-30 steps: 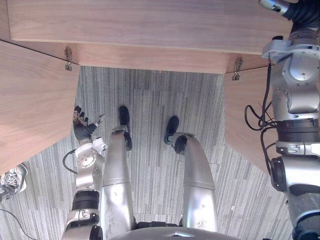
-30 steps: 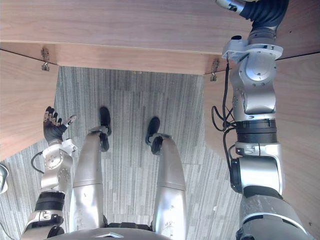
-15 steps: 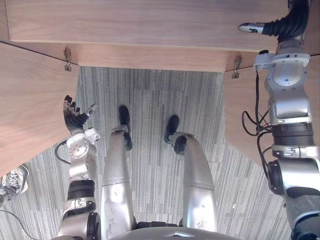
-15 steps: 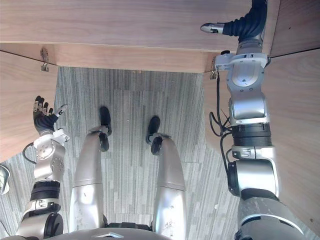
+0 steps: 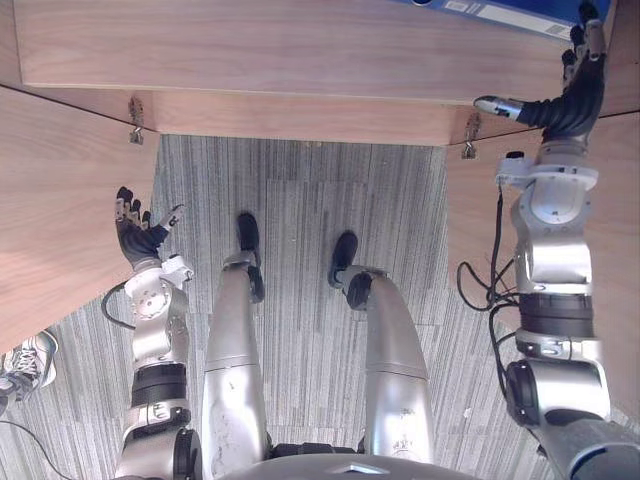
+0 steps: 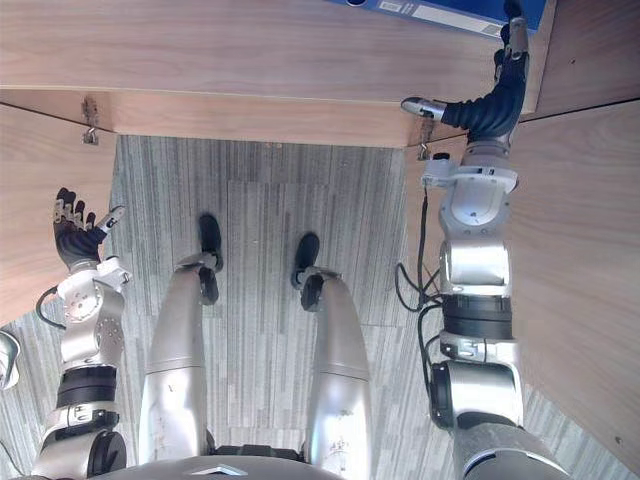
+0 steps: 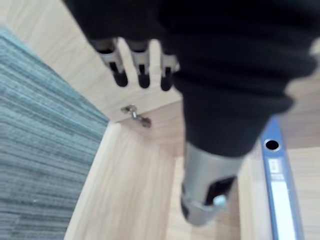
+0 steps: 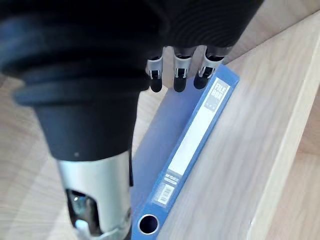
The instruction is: Walk over to the cabinet, pick up the folder, carry it to the office cabinet, place the folder inside the office cabinet, then close the office cabinet door
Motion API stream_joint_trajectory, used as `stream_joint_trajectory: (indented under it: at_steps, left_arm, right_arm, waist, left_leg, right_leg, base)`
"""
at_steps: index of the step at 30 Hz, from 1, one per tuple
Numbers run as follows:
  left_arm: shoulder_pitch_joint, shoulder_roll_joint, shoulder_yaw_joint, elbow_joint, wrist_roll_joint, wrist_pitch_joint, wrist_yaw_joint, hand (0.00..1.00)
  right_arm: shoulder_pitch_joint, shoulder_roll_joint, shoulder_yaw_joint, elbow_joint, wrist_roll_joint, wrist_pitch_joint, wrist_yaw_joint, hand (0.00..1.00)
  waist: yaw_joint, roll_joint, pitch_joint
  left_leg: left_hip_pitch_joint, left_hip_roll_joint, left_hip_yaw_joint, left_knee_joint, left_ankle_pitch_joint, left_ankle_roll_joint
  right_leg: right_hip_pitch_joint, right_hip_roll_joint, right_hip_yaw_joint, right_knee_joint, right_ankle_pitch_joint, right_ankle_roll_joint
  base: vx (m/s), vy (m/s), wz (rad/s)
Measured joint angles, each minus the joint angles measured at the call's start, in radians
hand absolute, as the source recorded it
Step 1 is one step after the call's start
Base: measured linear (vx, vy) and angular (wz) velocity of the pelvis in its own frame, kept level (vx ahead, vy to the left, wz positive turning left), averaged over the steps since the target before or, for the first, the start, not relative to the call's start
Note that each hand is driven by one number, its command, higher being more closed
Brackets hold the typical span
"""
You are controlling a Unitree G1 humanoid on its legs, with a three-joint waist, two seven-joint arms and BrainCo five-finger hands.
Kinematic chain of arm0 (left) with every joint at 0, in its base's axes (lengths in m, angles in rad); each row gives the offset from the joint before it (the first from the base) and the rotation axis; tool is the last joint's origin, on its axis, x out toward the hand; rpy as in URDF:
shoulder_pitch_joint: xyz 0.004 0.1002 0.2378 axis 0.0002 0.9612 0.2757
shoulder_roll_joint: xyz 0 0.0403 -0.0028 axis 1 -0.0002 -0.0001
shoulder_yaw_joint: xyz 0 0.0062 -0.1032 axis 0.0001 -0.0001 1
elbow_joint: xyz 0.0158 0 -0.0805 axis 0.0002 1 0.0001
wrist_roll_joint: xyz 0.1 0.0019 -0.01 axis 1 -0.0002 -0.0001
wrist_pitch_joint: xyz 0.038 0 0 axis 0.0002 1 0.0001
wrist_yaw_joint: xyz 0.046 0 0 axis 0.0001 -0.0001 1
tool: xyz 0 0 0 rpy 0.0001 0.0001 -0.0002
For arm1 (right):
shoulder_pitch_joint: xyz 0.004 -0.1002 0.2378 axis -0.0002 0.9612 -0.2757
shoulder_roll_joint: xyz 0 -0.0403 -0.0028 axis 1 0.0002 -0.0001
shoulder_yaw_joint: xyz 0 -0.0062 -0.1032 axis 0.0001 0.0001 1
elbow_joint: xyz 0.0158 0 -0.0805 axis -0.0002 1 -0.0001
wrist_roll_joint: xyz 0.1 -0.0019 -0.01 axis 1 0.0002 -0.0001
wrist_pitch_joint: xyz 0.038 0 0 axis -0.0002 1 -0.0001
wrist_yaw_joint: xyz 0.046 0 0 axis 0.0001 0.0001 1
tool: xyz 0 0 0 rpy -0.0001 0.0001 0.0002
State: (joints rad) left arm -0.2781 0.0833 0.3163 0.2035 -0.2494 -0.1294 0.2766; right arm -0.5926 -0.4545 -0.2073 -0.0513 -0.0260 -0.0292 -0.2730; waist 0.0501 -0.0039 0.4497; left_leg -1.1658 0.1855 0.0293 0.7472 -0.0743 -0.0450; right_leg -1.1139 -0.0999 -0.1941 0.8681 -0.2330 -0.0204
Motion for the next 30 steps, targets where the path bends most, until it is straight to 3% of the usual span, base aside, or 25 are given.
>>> stream_joint_trajectory:
  at_steps: [2,3,7,13,23,30]
  left_arm:
    - [0.004,-0.01,-0.002,-0.003,0.009,0.0,0.001,0.0]
    - [0.013,-0.015,-0.004,-0.013,0.021,0.0,0.001,0.0]
    - [0.031,-0.036,-0.013,-0.034,0.038,-0.001,0.002,0.0]
    - [0.034,-0.046,-0.051,-0.02,0.047,-0.002,0.004,0.0]
    - [0.034,-0.048,-0.099,0.016,0.069,-0.02,0.006,0.0]
    - [0.033,-0.053,-0.125,0.026,0.069,-0.032,0.009,0.0]
  right_arm:
    - [0.034,0.047,-0.01,-0.054,-0.002,-0.015,-0.018,0.0]
    - [0.053,0.086,-0.008,-0.083,-0.004,-0.027,-0.033,1.0]
    - [0.078,0.182,0.031,-0.091,-0.034,-0.055,-0.082,1.0]
    - [0.041,0.233,0.105,-0.048,-0.099,-0.065,-0.119,1.0]
    - [-0.113,0.234,0.126,0.063,-0.171,-0.064,-0.181,1.0]
    - [-0.228,0.178,0.126,0.156,-0.169,-0.053,-0.196,1.0]
  waist:
    - [-0.001,-0.002,0.001]
    - [-0.002,-0.006,0.001]
    - [-0.005,-0.01,-0.001]
    - [-0.001,-0.015,0.002]
    - [0.006,-0.02,0.007]
    - [0.02,-0.02,0.008]
  left_leg:
    - [0.0,0.0,0.0,0.0,0.0,0.0]
    - [-0.001,0.0,0.0,0.0,-0.001,0.0]
    - [0.002,0.0,0.0,-0.001,-0.001,0.0]
    - [0.017,-0.002,0.013,-0.016,0.0,-0.002]
    - [-0.03,-0.001,0.01,0.01,-0.002,-0.002]
    - [-0.092,-0.001,-0.002,0.076,-0.024,-0.003]
  right_leg:
    - [0.0,0.0,0.0,0.0,0.002,-0.004]
    - [0.0,0.0,0.0,-0.001,0.003,-0.005]
    - [0.001,0.0,0.002,0.001,0.003,-0.005]
    - [0.001,0.0,0.018,0.004,-0.003,0.005]
    - [-0.046,-0.002,0.02,0.032,-0.006,0.002]
    - [-0.103,-0.009,0.019,0.097,-0.039,0.007]
  base:
    - [0.0,0.0,0.0]
    - [0.0,0.0,0.0]
    - [0.0,0.0,0.0]
    - [-0.01,-0.004,0.0]
    - [0.0,0.0,0.0]
    - [0.0,0.0,0.01]
